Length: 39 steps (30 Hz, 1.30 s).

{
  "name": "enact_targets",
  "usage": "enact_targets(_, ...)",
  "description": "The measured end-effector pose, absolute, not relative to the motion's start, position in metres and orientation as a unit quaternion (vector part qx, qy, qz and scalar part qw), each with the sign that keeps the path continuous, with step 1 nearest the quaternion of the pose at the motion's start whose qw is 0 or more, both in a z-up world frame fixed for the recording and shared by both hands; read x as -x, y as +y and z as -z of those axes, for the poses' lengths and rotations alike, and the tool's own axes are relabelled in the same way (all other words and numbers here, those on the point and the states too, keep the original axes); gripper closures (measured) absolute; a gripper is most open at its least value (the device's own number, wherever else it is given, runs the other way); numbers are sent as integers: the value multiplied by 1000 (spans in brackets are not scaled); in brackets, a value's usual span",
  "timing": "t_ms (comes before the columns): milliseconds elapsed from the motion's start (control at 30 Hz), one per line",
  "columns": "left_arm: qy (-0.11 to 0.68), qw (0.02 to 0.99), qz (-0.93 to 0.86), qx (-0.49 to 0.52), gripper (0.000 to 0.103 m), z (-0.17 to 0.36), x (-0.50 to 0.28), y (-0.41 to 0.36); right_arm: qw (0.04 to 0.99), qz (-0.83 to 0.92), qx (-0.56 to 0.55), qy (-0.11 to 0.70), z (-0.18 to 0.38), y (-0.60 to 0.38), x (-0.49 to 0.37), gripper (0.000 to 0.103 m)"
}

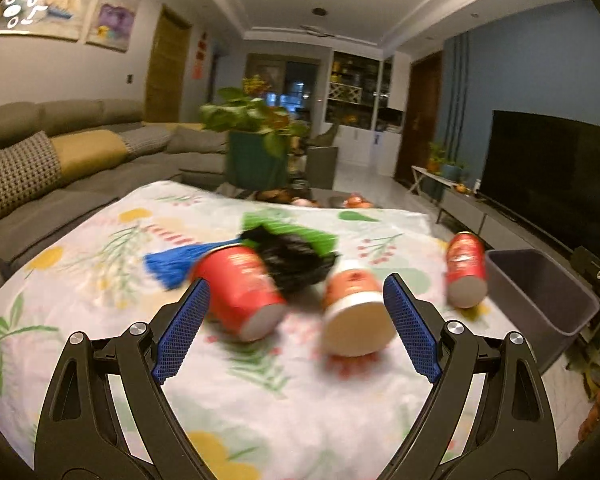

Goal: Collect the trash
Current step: 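Move both grippers back toward the paper cups on the table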

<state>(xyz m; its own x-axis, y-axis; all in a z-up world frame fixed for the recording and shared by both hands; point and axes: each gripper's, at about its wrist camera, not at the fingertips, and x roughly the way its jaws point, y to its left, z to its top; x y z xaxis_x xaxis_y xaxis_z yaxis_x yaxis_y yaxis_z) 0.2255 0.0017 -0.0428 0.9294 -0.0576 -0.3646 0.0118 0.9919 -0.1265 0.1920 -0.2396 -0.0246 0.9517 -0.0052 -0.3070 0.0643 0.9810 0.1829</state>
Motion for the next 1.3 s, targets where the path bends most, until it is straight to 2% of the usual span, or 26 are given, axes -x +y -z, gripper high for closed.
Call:
enact_targets(267,196,978,4,78,16,55,-213,40,981,18,-84,174,37,-211,-212,25)
enact_targets(733,212,974,9,81,16,70,-226,37,976,38,-79,198,58,-206,-246,25)
enact_targets(1100,206,975,-2,86,12,69,-231,41,964,79,-86,238,71,-220,-319,25)
enact_targets(1233,204,975,-1,86,12,68,-233,41,952,77,-107,275,80,-227,-339,34)
enact_targets(1300,203,975,2,85,12,68,-233,41,947,73,-110,292,84,-227,-345,42)
